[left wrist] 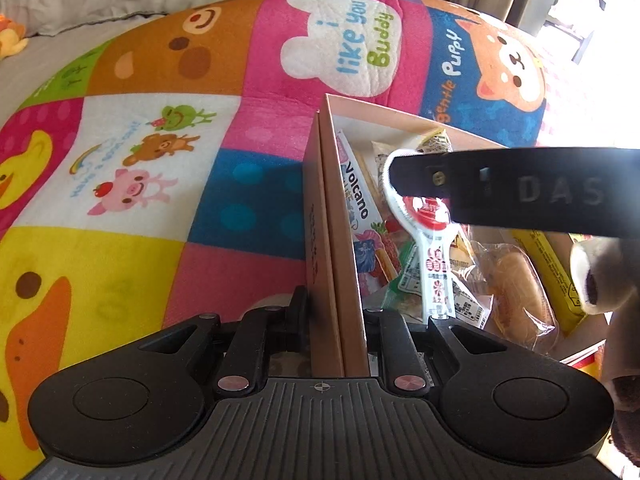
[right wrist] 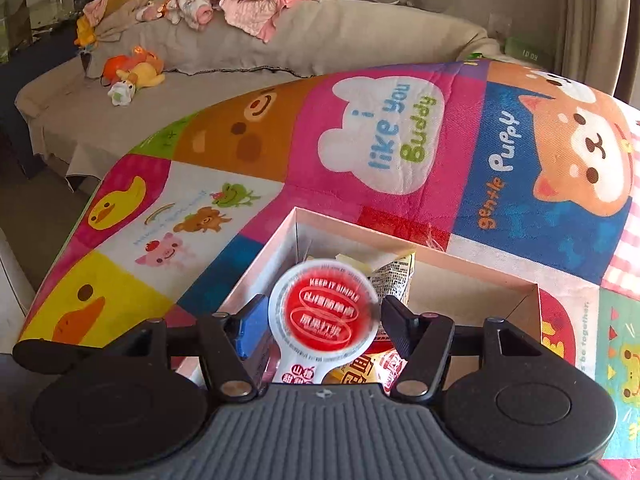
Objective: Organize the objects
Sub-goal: 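Carry the lollipop snack with the right gripper and drop it into the box, then grasp the long wrapped grain bar on the mat with the right gripper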
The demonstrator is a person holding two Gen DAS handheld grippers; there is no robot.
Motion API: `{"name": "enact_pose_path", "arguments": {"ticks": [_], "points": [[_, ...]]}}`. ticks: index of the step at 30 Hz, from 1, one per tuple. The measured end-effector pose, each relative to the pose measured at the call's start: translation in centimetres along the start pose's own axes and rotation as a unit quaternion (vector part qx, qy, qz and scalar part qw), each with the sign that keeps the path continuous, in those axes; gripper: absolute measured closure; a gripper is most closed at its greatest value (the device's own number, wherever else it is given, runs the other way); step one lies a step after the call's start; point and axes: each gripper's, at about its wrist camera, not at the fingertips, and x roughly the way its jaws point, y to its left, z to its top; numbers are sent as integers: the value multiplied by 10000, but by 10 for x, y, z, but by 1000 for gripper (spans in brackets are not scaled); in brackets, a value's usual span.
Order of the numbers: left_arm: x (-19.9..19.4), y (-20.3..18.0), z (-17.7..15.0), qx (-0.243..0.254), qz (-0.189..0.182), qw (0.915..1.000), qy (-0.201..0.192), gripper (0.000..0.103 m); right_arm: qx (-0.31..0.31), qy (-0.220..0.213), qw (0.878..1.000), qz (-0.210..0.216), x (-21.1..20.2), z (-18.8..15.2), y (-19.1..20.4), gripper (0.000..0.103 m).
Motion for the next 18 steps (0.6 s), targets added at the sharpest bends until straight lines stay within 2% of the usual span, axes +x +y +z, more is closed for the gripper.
{"name": "enact_pose_path", "arguments": {"ticks": [5,9,12,15,18], "points": [[0,1,0,-27,0,10000,-13,84,130,-451,9988,-150,-41,-5,-20,29],[0,0,0,-37,23,10000,-10,84,235,-681,9968,-360,-81,-27,-41,24],[0,-1,0,-52,50,10000,-6,84,209,-675,9948,-732,-105,-55,-57,19],[0,-1,0,-82,59,9999,5,85,195,-522,9907,-1240,-124,-91,-74,19],[0,-1,1,-83,65,9999,12,85,489,-324,9871,-1487,-137,-126,-94,18]]}}
